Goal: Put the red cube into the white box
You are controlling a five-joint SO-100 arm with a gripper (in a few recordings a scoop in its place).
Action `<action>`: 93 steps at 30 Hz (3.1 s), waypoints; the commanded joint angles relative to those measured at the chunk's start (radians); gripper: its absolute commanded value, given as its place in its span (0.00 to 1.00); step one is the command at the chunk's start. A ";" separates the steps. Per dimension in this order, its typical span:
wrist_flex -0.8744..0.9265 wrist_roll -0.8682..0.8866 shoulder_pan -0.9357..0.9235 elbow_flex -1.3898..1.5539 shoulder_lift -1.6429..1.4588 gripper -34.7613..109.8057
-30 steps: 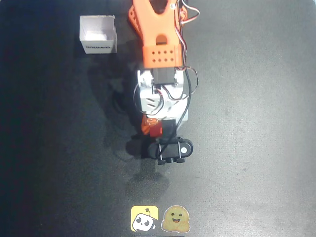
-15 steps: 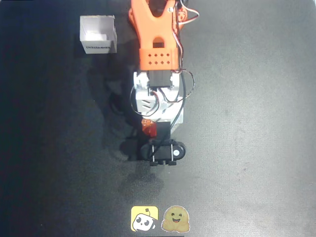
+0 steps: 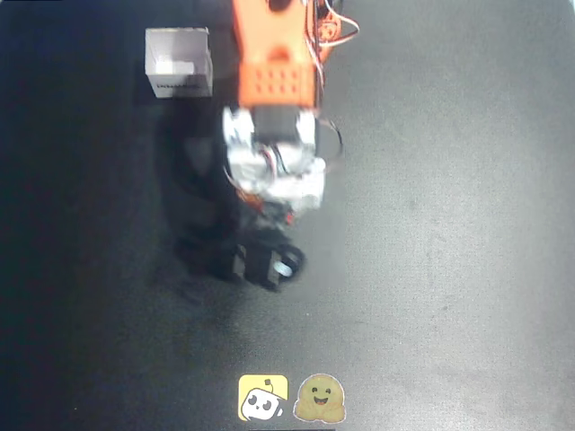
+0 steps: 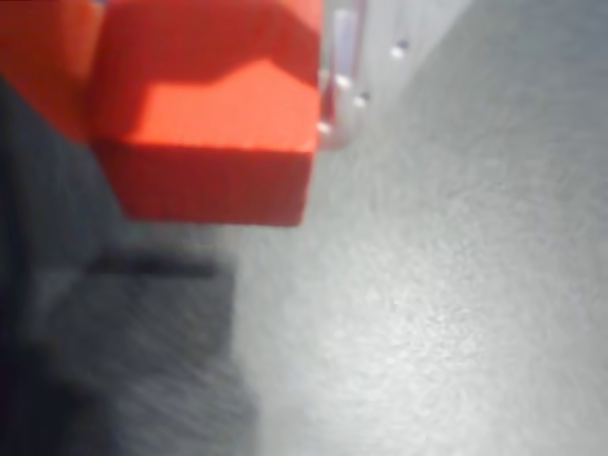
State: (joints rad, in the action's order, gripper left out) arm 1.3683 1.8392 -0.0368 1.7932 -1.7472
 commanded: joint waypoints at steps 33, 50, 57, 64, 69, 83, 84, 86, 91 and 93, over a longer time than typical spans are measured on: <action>0.272 -0.012 -1.127 0.252 -0.529 0.24; 0.201 -0.135 -1.201 0.242 -0.541 0.37; 0.239 -0.135 -1.198 0.252 -0.546 0.37; 0.244 -0.163 -1.195 0.219 -0.549 0.37; 0.225 -0.201 -1.158 0.210 -0.555 0.25; -0.025 -0.207 -0.374 0.252 -0.488 0.24; -0.051 -0.206 -0.322 0.264 -0.489 0.24; -0.100 -0.209 -0.236 0.299 -0.505 0.24; -0.186 -0.218 -0.071 0.448 -0.649 0.24; -0.178 -0.227 -0.035 0.499 -0.718 0.24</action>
State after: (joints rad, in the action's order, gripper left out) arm 1.2042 1.6199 -0.1166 2.2534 -2.3731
